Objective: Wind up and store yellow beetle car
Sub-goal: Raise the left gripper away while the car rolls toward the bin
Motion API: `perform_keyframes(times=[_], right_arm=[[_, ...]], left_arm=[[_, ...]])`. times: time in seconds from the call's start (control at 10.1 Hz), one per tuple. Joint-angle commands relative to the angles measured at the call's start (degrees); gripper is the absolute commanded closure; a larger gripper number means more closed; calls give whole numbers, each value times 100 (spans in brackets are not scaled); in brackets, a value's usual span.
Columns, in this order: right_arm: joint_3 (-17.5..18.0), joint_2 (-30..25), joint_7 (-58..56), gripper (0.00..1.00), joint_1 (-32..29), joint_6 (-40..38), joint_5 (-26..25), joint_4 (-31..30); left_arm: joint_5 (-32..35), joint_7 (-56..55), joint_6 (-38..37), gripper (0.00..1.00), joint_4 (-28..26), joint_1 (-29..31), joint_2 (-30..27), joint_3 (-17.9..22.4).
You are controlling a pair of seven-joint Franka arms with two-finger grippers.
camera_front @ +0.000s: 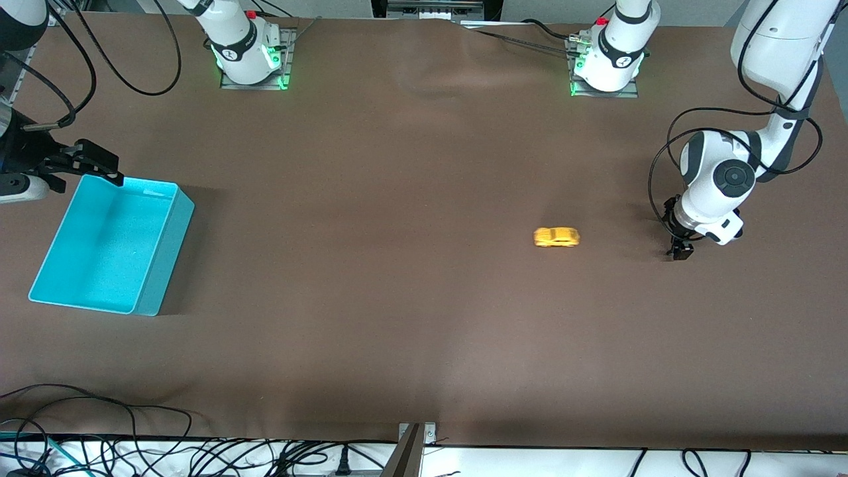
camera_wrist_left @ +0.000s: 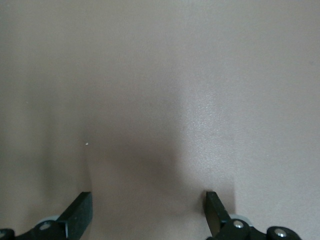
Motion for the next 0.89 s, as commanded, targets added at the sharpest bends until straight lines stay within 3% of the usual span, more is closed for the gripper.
perform_keyframes(times=[0.0, 0.4, 0.79], right_arm=[[0, 5, 71, 0, -8, -35, -84, 15], [0, 5, 71, 0, -9, -43, -84, 15], [-17, 5, 28, 0, -35, -43, -40, 23]], left_arm=[[218, -79, -14, 0, 81, 37, -88, 1], [218, 104, -180, 0, 195, 11, -351, -51], [140, 858, -1970, 0, 1422, 37, -493, -481]])
